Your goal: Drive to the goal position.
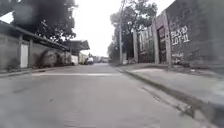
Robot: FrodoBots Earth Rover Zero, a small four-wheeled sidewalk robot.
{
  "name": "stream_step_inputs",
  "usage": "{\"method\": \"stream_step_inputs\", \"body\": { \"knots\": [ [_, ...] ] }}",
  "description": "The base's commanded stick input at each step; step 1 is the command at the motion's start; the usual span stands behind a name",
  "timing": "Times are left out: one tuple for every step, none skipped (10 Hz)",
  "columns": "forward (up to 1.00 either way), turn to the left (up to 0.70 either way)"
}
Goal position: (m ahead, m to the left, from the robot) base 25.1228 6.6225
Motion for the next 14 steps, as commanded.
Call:
{"method": "stream_step_inputs", "body": {
  "knots": [
    [1.0, 0.0],
    [1.0, 0.0],
    [1.0, -0.21],
    [1.0, -0.34],
    [1.0, -0.2],
    [1.0, 0.0],
    [1.0, 0.0],
    [1.0, 0.0],
    [1.0, 0.0],
    [1.0, 0.0],
    [1.0, 0.0],
    [1.0, 0.0],
    [1.0, 0.0],
    [1.0, 0.0]
  ]
}}
